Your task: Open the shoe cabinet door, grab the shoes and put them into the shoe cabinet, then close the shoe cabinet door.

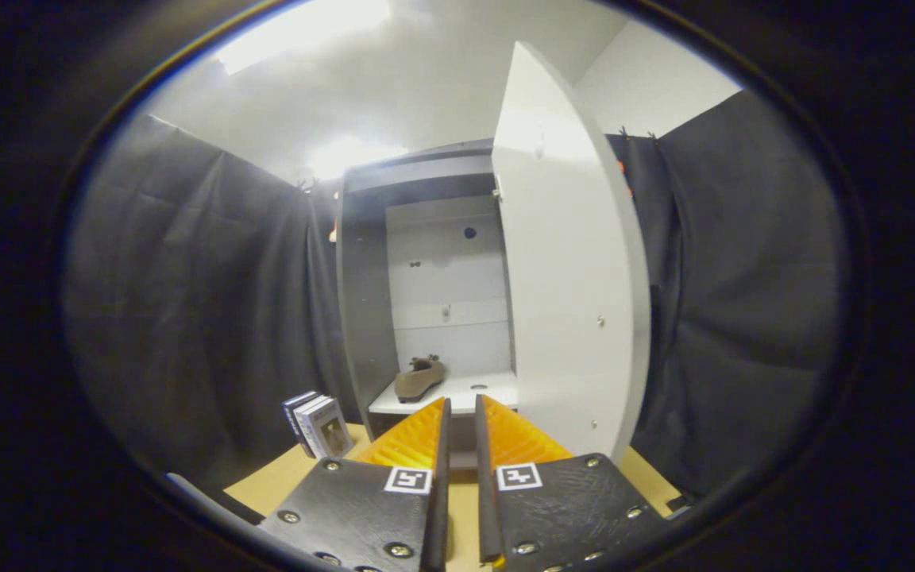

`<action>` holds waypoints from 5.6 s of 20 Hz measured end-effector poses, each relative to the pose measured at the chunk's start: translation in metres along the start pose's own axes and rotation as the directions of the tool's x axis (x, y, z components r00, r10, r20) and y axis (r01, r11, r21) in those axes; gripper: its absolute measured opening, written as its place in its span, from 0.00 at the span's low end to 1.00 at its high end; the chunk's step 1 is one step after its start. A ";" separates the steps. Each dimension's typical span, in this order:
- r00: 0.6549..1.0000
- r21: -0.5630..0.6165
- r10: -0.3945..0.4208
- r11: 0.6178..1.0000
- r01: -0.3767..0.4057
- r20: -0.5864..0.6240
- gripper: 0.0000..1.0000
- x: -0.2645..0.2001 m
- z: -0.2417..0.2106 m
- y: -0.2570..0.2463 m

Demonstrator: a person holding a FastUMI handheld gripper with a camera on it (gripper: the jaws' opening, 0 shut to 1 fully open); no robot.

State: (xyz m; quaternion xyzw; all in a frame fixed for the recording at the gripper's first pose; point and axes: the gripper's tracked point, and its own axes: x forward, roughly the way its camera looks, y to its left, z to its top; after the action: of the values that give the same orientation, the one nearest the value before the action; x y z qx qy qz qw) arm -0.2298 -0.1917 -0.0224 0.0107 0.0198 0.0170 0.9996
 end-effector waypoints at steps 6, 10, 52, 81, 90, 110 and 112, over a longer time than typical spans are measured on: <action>0.990 0.012 0.062 0.998 -0.061 -0.127 0.25 0.035 -0.079 0.045; 0.976 0.027 0.076 0.997 -0.072 -0.204 0.25 0.054 -0.150 0.063; 0.625 -0.032 -0.104 0.992 0.125 -0.774 0.08 0.113 -0.489 0.067; 0.887 -0.131 -0.318 0.948 0.291 -0.335 0.08 0.299 -0.134 0.032; 0.898 -0.165 -0.251 0.965 0.204 -0.362 0.08 0.394 -0.111 0.000; 0.889 -0.094 -0.167 0.986 0.140 -0.426 0.08 0.504 -0.125 -0.019; 0.886 -0.096 -0.171 0.985 0.143 -0.431 0.08 0.504 -0.126 -0.019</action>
State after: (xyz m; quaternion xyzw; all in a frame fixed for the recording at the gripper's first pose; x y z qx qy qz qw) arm 0.2690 -0.1907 -0.1689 -0.0257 0.2442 -0.0613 0.9674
